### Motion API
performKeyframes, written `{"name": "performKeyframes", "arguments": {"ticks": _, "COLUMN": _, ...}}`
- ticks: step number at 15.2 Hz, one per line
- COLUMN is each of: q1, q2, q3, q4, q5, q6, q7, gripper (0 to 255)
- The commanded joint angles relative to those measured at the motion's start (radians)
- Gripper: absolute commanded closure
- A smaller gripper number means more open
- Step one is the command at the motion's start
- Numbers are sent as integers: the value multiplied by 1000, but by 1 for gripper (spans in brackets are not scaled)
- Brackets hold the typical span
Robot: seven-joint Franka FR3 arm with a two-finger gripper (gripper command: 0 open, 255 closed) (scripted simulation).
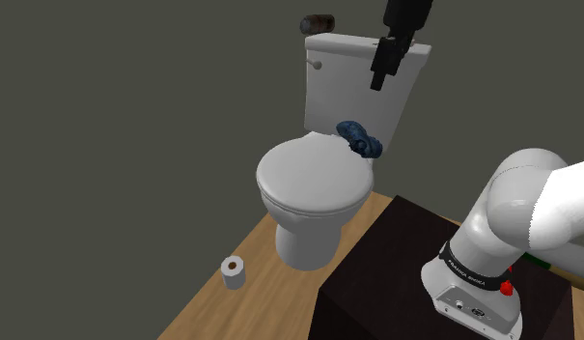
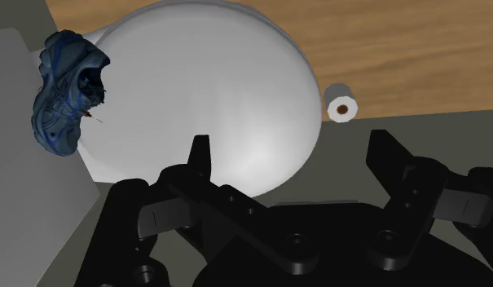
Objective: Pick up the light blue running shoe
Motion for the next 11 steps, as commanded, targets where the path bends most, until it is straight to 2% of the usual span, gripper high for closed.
{"name": "performKeyframes", "arguments": {"ticks": 1, "q1": 0, "q2": 0, "q3": 0, "q4": 0, "q5": 0, "q6": 0, "q7": 0, "gripper": 0}}
{"name": "performKeyframes", "arguments": {"ticks": 11, "q1": -80, "q2": 199, "q3": -152, "q4": -51, "q5": -43, "q6": 279, "q7": -50, "gripper": 0}}
